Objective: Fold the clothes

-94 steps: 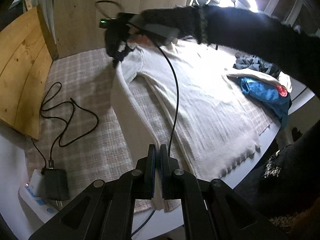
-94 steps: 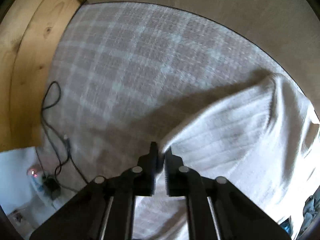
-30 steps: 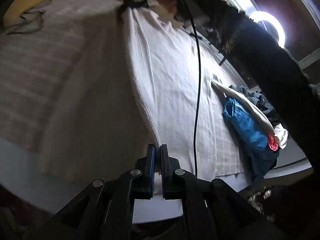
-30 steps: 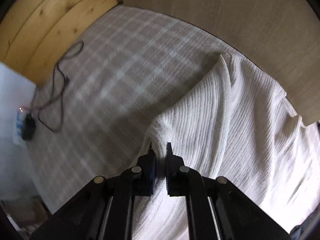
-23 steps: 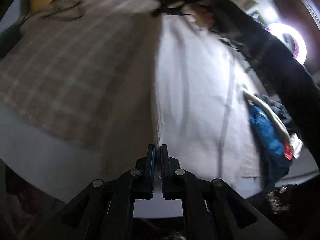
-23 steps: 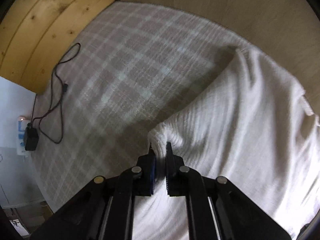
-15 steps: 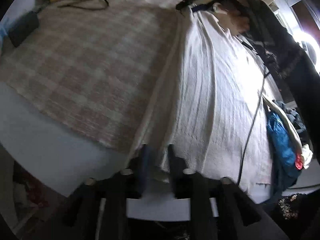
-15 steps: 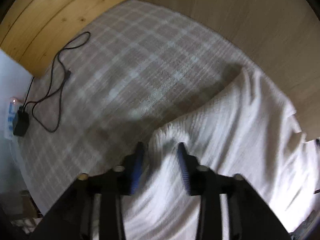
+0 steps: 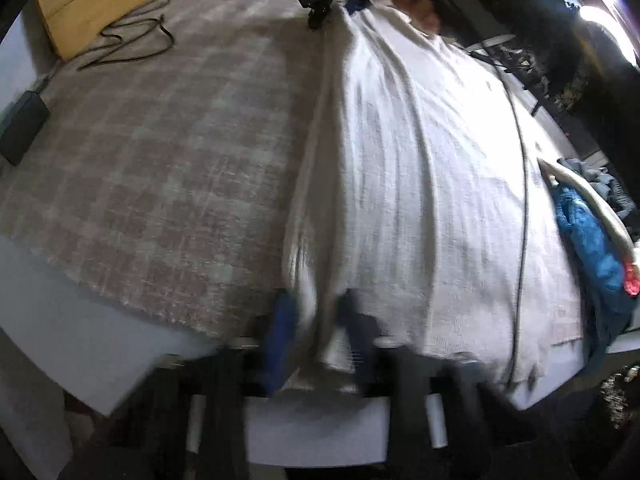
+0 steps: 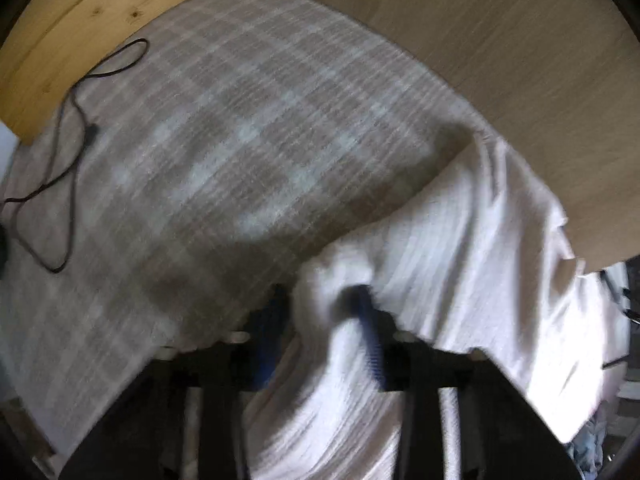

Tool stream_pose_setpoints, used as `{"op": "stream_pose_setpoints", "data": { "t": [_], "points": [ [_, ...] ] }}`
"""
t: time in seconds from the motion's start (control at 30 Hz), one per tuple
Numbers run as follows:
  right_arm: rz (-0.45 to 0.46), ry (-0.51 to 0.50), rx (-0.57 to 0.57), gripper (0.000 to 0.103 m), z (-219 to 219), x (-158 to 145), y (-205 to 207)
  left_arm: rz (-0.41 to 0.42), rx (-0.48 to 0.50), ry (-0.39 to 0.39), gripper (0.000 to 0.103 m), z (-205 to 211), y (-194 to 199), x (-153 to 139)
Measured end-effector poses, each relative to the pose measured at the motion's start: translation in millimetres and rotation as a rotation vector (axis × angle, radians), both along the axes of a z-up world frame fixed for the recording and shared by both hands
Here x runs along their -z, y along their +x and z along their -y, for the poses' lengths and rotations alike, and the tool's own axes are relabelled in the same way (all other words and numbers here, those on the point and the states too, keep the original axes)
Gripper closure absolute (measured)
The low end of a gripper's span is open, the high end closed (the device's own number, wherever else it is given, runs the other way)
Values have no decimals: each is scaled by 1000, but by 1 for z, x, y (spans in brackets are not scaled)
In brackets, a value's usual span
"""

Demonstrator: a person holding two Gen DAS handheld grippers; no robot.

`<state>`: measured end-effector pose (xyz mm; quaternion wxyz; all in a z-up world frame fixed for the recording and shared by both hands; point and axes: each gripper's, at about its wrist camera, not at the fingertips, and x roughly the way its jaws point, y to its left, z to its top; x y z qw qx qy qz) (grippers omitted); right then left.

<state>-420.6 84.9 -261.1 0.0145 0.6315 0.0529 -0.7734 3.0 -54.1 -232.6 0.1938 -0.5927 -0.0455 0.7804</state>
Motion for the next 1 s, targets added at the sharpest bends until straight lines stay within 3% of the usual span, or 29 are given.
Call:
{"op": "stream_pose_setpoints", "data": {
  "t": [0.1, 0.33, 0.5, 0.53, 0.67, 0.7, 0.8, 1.0],
  "points": [
    [-11, -62, 40, 90, -13, -2, 3, -1, 1, 41, 94, 5, -1, -2],
    [-38, -208, 132, 92, -42, -6, 10, -3, 5, 130, 95, 14, -2, -6],
    [-57, -312, 198, 93, -63, -9, 15, -10, 44, 111, 95, 13, -1, -7],
    [-74, -371, 221, 93, -74, -12, 20, -20, 60, 111, 95, 11, 0, -13],
    [-224, -812, 370, 93, -156, -36, 72, -73, 135, 111, 95, 3, 1, -46],
    [-266, -879, 423, 93, -182, -33, 88, -68, 161, 104, 95, -4, 2, -44],
    [-298, -936, 544, 93, -238, -12, 118, -52, 238, 84, 95, -24, 3, -37],
    [-274, -913, 689, 93, -304, 16, 154, -20, 394, 42, 95, -63, 7, -22]
  ]
}}
